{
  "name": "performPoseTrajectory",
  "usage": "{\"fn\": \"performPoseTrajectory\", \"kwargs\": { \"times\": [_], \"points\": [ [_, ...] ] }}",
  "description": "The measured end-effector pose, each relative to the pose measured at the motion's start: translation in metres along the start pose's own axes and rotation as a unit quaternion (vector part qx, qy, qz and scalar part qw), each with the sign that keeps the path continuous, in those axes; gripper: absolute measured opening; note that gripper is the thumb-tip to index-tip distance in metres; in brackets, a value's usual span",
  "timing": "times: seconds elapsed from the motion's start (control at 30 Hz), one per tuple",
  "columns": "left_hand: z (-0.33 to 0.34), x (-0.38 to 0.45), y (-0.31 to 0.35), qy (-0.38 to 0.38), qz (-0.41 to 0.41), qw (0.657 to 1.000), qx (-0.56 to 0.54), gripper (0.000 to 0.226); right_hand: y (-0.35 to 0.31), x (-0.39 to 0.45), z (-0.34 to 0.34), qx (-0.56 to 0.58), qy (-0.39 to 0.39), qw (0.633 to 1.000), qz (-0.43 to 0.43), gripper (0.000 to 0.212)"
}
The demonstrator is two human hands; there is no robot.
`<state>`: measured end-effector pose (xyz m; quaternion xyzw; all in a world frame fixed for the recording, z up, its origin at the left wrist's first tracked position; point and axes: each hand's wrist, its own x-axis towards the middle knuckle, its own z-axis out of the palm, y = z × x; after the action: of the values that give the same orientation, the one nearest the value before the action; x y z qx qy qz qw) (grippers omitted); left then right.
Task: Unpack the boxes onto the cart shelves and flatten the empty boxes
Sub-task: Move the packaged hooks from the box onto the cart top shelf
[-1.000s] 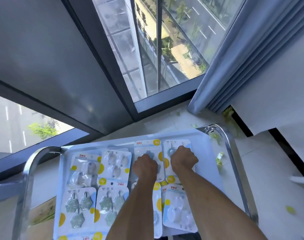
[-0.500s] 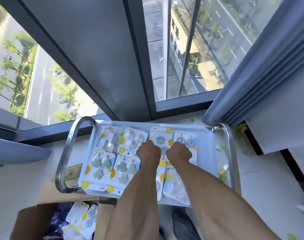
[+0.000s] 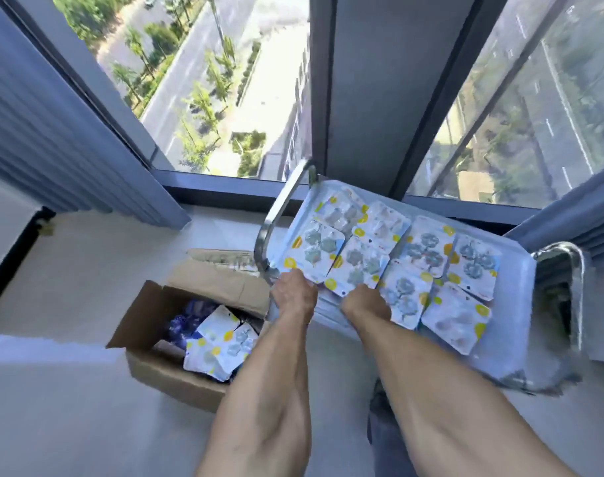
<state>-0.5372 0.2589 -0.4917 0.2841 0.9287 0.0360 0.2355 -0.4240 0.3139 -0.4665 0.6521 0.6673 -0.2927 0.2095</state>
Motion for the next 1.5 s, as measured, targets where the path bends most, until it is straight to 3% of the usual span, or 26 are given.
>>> {"fn": "performPoseTrajectory", "kwargs": {
  "times": [0.23, 0.47, 0.7, 0.93, 1.07, 1.3, 1.5],
  "points": [
    [-0.018, -0.02, -0.193, -0.041, -0.028, 0.999, 0.012, 0.027, -0.09, -0.107, 0.147, -0.009, -0.024, 0.999, 0.024, 0.031],
    [0.015, -0.009, -0.322, -0.101, -0.087, 0.99, 0.051, 0.022, -0.138, -0.127, 0.243, -0.021, -0.056, 0.997, 0.045, 0.033],
    [0.071, 0.056, -0.37, -0.141, -0.095, 0.984, 0.06, 0.014, -0.174, -0.063, 0.316, 0.025, -0.091, 0.994, 0.06, 0.033],
    [0.138, 0.155, -0.385, -0.169, -0.066, 0.979, 0.088, 0.023, -0.223, 0.032, 0.39, 0.031, -0.107, 0.993, 0.038, 0.033],
    [0.177, 0.206, -0.393, -0.174, -0.045, 0.981, 0.072, 0.009, -0.24, 0.087, 0.439, 0.02, -0.107, 0.994, 0.028, 0.03],
    [0.27, 0.277, -0.436, -0.172, -0.015, 0.975, 0.14, 0.029, -0.239, 0.164, 0.537, -0.18, -0.126, 0.97, -0.102, 0.034],
    [0.321, 0.325, -0.471, -0.149, -0.009, 0.971, 0.188, 0.053, -0.243, 0.201, 0.588, -0.188, -0.141, 0.97, -0.066, 0.042]
  ]
}}
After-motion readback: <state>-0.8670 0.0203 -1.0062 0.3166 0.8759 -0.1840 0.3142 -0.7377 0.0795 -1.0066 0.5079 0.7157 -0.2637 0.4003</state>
